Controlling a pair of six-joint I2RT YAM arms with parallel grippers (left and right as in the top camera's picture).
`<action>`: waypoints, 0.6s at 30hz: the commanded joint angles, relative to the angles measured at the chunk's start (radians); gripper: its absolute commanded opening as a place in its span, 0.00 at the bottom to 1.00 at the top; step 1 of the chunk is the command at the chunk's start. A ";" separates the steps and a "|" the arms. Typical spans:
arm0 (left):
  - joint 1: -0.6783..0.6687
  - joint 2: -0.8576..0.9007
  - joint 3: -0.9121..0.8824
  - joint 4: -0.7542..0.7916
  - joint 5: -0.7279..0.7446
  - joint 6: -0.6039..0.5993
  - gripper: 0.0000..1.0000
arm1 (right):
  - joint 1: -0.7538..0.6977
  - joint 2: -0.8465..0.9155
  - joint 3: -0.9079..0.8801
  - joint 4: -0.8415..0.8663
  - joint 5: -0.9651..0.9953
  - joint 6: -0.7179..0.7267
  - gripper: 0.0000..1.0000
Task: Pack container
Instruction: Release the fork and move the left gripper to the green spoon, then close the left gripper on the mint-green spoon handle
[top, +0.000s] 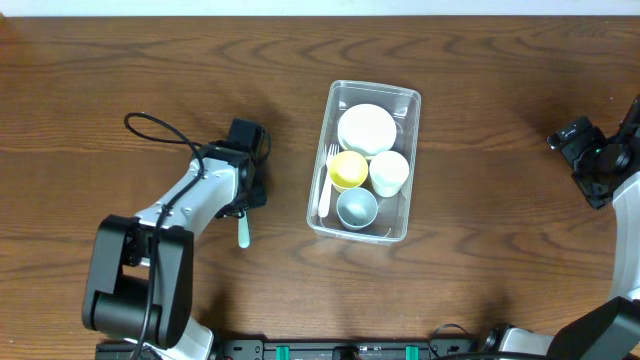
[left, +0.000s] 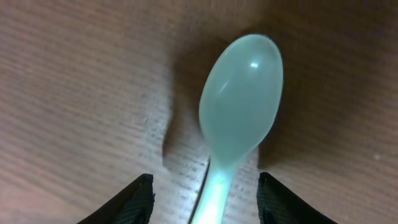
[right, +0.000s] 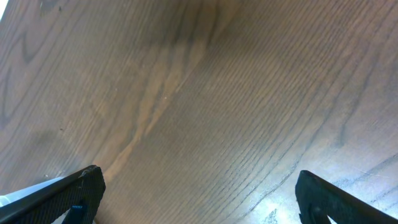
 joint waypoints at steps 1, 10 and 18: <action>0.004 0.023 -0.008 0.012 0.003 -0.008 0.46 | -0.008 0.003 0.005 -0.001 0.010 0.009 0.99; 0.004 0.055 -0.008 0.020 0.007 -0.009 0.43 | -0.008 0.003 0.005 -0.001 0.010 0.009 0.99; 0.004 0.063 -0.009 0.035 0.025 -0.009 0.24 | -0.008 0.003 0.005 -0.001 0.010 0.009 0.99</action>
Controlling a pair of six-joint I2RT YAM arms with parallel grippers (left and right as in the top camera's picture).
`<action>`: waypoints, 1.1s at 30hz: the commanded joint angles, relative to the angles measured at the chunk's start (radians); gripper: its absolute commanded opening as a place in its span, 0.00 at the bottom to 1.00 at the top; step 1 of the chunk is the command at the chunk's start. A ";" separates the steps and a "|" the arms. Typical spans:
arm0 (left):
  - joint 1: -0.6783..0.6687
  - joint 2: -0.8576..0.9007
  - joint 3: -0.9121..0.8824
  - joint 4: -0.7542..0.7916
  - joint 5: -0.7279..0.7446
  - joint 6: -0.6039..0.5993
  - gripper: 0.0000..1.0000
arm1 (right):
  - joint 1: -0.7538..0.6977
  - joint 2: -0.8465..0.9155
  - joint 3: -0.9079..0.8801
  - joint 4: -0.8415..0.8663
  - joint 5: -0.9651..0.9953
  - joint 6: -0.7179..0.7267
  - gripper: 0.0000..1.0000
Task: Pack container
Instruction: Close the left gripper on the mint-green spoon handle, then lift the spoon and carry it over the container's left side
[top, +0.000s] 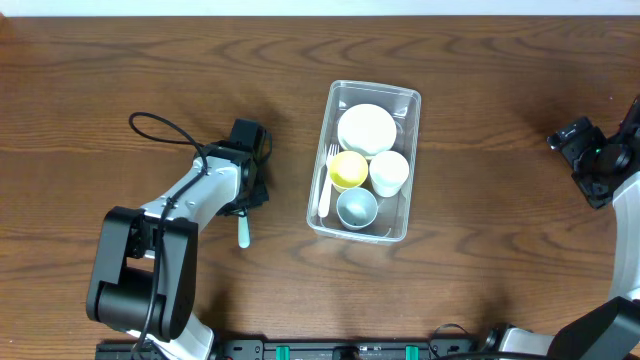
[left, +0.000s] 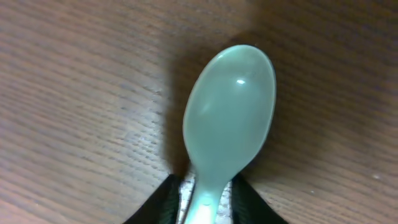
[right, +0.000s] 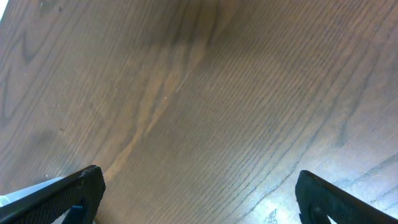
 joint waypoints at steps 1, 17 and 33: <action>0.004 0.027 -0.009 0.001 0.008 -0.001 0.23 | -0.008 0.003 0.005 -0.001 0.010 0.009 0.99; 0.004 -0.007 0.026 0.008 0.060 0.011 0.14 | -0.008 0.003 0.005 -0.001 0.010 0.009 0.99; 0.000 -0.383 0.056 -0.018 0.209 0.056 0.13 | -0.008 0.003 0.005 -0.001 0.010 0.009 0.99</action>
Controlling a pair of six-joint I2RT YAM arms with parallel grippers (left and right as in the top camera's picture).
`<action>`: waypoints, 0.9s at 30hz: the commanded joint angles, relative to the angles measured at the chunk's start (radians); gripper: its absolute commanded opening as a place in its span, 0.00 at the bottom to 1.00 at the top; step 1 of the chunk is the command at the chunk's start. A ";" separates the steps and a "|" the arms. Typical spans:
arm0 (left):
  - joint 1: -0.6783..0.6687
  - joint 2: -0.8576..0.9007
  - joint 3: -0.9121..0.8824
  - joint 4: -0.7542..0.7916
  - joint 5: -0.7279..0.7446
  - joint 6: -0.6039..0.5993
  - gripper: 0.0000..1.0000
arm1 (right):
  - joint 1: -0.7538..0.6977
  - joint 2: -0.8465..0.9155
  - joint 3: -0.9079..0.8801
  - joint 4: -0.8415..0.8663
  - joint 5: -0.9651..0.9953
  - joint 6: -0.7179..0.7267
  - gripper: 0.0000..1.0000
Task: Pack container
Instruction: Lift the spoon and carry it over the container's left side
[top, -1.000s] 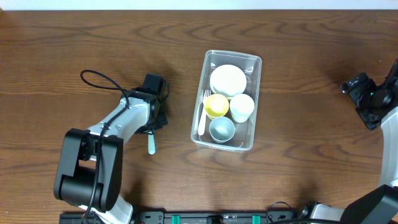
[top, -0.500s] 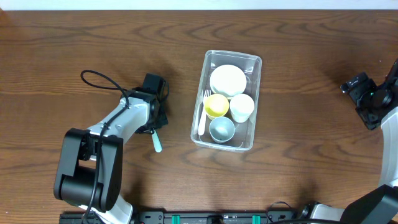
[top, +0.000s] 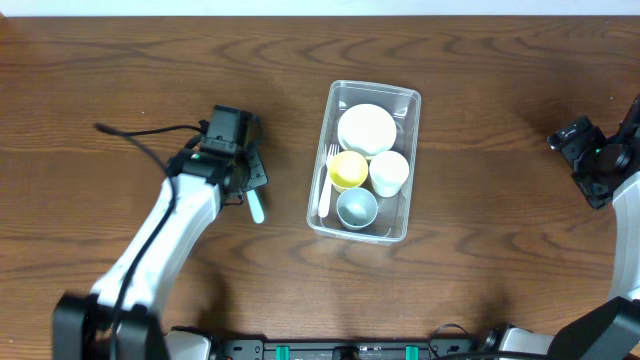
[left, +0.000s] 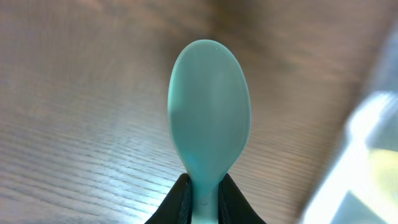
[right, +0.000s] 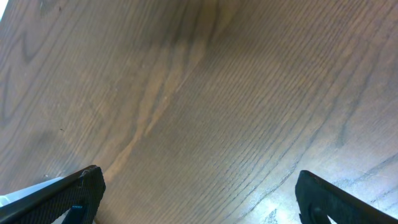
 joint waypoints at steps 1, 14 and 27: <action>-0.007 -0.075 0.021 0.003 0.113 0.031 0.13 | -0.008 0.003 0.005 -0.001 0.010 0.009 0.99; -0.257 -0.103 0.021 0.159 0.142 0.141 0.14 | -0.008 0.003 0.005 -0.001 0.010 0.009 0.99; -0.330 0.002 0.021 0.211 0.145 0.235 0.13 | -0.008 0.003 0.005 -0.001 0.010 0.009 0.99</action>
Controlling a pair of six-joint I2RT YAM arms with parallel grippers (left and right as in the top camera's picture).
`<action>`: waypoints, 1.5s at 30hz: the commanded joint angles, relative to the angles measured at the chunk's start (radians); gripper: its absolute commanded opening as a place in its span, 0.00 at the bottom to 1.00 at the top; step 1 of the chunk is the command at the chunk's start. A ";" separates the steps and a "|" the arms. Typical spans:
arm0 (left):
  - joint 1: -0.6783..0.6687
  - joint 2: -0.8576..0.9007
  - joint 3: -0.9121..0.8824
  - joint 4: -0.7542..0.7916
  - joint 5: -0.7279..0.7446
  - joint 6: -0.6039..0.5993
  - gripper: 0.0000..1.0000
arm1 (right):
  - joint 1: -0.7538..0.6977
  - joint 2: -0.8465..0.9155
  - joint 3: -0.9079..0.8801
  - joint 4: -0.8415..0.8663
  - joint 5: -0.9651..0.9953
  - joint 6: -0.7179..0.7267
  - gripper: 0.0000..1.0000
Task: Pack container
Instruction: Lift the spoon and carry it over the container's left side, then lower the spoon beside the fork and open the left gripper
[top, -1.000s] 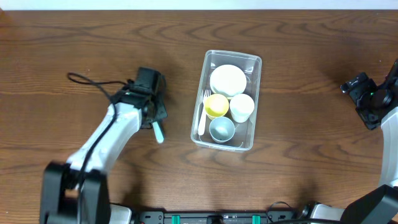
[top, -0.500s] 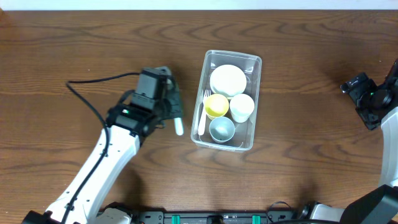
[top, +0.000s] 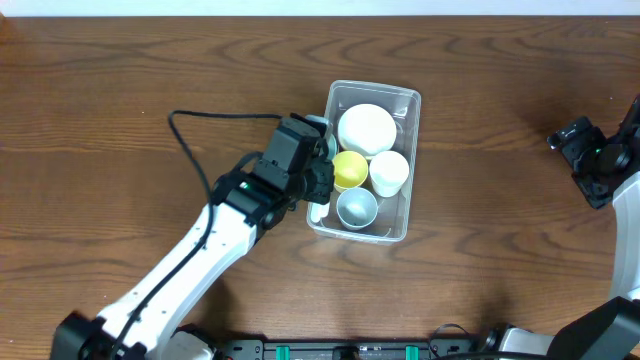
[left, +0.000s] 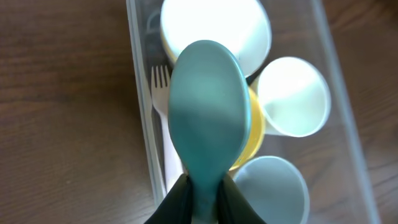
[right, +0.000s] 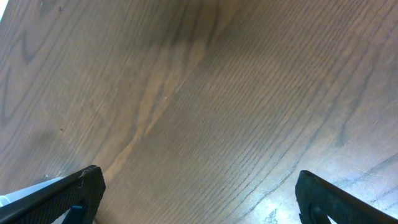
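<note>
A clear plastic container (top: 403, 100) stands mid-table holding a white bowl (top: 366, 129), a yellow cup (top: 349, 169), a white cup (top: 390, 172), a pale blue cup (top: 357, 208) and a white fork (left: 163, 134). My left gripper (left: 205, 202) is shut on the handle of a teal spoon (left: 209, 118), held above the container's left edge (left: 138, 99). In the overhead view the left gripper (top: 312, 170) sits over that rim. My right gripper (right: 196, 196) is open over bare wood at the far right.
The right arm (top: 598, 160) rests near the table's right edge. A black cable (top: 215, 118) loops from the left arm over the table left of the container. The brown wooden table (top: 120, 80) stretches around.
My left gripper has moved right with the teal spoon, from over bare wood left of the container to above the container's left edge. The right arm has not moved.
My left gripper stood open around the teal spoon lying on the table. Then it was shut on the spoon's handle. Then it held the spoon lifted off the wood, closer to the container. Now the spoon hangs over the container's left side.
</note>
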 joint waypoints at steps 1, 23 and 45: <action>-0.002 0.043 0.020 0.006 0.015 0.023 0.14 | -0.008 0.003 0.005 -0.001 0.010 0.009 0.99; -0.002 0.080 0.020 0.055 0.014 0.023 0.49 | -0.008 0.003 0.005 -0.001 0.010 0.009 0.99; 0.172 -0.392 0.077 -0.250 -0.251 0.047 0.98 | -0.008 0.003 0.005 -0.001 0.010 0.009 0.99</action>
